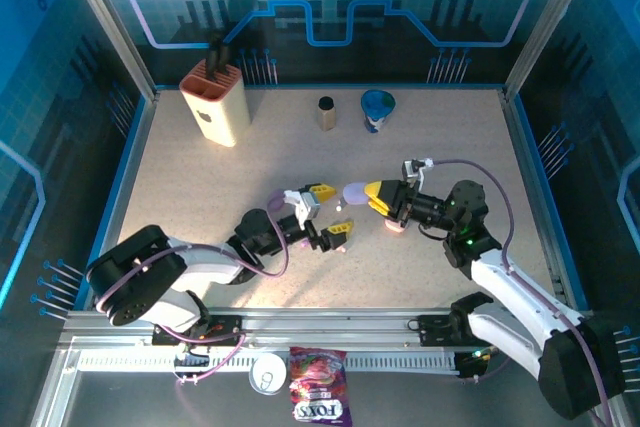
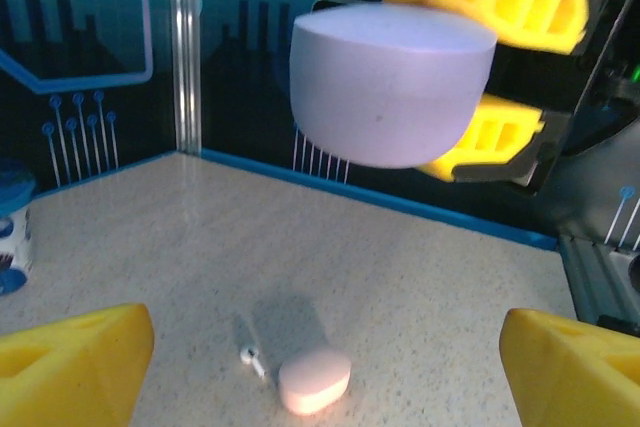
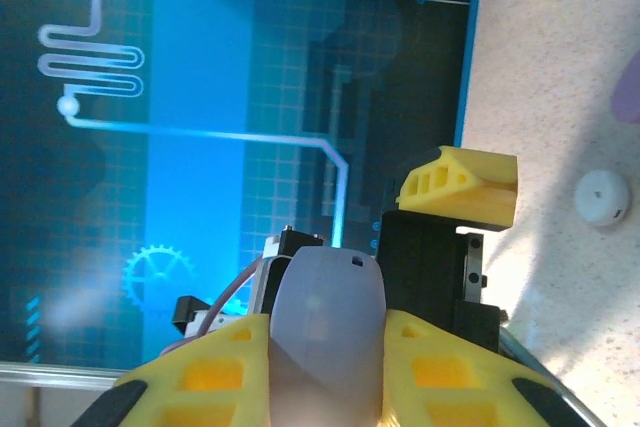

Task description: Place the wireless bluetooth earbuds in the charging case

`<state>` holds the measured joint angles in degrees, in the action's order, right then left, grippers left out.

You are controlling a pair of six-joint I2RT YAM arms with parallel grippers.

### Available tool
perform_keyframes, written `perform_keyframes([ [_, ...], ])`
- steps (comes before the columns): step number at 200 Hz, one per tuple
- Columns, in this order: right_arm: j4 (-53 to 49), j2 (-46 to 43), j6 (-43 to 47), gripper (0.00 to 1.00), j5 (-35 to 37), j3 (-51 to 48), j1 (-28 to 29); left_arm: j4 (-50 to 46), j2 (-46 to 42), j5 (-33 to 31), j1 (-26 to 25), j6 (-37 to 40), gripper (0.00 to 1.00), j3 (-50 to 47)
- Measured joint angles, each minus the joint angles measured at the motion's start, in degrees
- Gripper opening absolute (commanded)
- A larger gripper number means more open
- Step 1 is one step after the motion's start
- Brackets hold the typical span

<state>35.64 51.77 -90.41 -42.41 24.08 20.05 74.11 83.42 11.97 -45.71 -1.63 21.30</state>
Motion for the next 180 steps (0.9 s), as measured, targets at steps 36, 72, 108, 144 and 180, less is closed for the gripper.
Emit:
perform_keyframes([
  [36, 6.6, 1.1, -5.3, 0.08, -0.1, -1.0, -0.3, 3.0, 1.1, 2.4, 0.0, 0.2, 0.75, 4.8],
  [72, 11.5, 2.5, -8.6, 0.08, -0.3, -1.3, -0.6, 3.8, 3.0, 4.0, 0.0, 1.0, 0.73, 7.2],
  [108, 13.3, 2.9, -9.9, 0.08, -0.7, -1.3, -0.8, 3.8, 4.0, 5.5, 0.0, 1.5, 0.67, 8.7],
  [144, 13.8, 3.5, -10.3, 0.08, -1.0, -1.3, -1.0, 4.0, 4.7, 5.9, 0.0, 1.6, 0.59, 9.8],
  [180, 14.3, 3.6, -10.6, 0.08, -1.3, -1.6, -1.0, 4.2, 4.8, 5.9, 0.0, 1.6, 0.54, 10.4],
])
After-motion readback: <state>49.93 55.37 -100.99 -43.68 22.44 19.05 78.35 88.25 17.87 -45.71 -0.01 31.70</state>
